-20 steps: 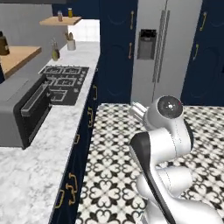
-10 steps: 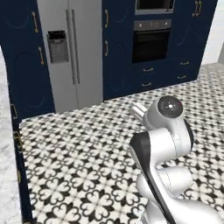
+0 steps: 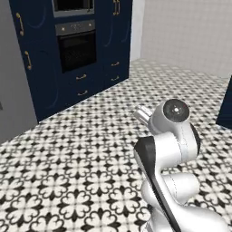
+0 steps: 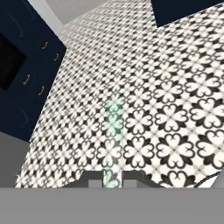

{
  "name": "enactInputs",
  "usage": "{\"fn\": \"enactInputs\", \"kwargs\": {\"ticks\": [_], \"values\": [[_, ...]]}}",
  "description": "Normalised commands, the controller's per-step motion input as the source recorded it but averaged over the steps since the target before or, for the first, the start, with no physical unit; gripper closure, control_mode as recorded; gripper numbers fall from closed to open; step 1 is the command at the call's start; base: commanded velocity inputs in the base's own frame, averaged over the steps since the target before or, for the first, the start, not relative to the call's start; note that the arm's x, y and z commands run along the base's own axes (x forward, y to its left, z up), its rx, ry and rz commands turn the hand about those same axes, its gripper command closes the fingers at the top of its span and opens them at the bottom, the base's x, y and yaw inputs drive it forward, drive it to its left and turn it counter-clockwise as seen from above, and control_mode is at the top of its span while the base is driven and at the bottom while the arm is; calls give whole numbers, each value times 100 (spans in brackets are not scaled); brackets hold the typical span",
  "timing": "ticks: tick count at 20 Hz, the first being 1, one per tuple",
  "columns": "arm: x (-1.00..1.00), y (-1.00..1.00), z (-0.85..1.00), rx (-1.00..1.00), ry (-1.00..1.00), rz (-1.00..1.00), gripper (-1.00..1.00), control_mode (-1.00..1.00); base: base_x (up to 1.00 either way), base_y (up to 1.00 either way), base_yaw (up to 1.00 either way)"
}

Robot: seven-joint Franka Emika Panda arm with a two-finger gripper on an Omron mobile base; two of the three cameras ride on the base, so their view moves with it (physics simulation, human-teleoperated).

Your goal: Take a straw from the drawer in front and place it inside the glass cup on the dining counter.

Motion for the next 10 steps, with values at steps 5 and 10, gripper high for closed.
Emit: {"fn": "enactInputs", "kwargs": {"ticks": [5,10], "values": [[0,0,0,0,0,0,100,100,96,3,-61],[0,0,0,0,0,0,100,100,100,45,-50]]}}
